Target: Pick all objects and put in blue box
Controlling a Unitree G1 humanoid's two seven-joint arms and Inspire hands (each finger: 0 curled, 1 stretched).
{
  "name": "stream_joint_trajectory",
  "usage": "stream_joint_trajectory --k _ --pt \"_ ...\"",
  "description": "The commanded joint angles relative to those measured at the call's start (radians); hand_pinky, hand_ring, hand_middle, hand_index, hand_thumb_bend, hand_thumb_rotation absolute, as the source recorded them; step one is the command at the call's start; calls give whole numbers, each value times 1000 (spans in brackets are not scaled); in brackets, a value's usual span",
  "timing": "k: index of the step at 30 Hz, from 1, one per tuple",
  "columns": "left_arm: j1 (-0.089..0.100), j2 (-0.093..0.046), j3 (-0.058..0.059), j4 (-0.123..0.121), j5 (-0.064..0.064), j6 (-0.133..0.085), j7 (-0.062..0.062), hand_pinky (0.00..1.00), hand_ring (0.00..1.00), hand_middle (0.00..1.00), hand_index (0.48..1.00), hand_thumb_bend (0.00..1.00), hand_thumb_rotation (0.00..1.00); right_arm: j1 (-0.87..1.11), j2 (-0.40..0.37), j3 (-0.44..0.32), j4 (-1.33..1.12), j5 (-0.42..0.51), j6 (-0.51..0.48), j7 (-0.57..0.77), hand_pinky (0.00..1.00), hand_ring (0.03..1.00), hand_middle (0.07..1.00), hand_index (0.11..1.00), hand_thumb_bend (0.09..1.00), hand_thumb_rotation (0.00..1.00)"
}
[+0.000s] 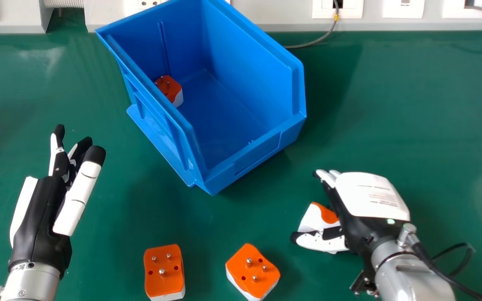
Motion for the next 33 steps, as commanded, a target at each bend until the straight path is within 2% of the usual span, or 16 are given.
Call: stream_joint_trajectory --k 1,4,17,22,24,33 --pt "-3 15 7 -22 -3 -13 -4 925 952 956 993 762 864 12 -20 -20 -45 -24 43 60 816 875 917 897 439 503" --pt "-5 19 7 -15 -4 -18 -4 924 951 955 993 761 863 4 -38 -23 -84 -28 65 143 813 872 917 893 438 474" --pt "-2 27 9 -32 -13 -7 -5 916 948 952 989 759 862 -31 -73 -12 -144 -85 90 387 820 864 910 891 424 422" --pt "-1 28 9 -42 -13 3 -2 913 946 951 988 758 861 -41 -75 -6 -129 -95 76 396 822 864 906 894 419 408" --pt "4 27 8 -57 -11 10 0 911 944 950 987 758 859 -42 -71 -2 -126 -103 75 394 822 864 903 894 418 406" --pt "12 24 4 -86 -7 32 4 907 942 949 985 760 857 -54 -49 18 -108 -112 61 393 820 862 893 878 417 402"
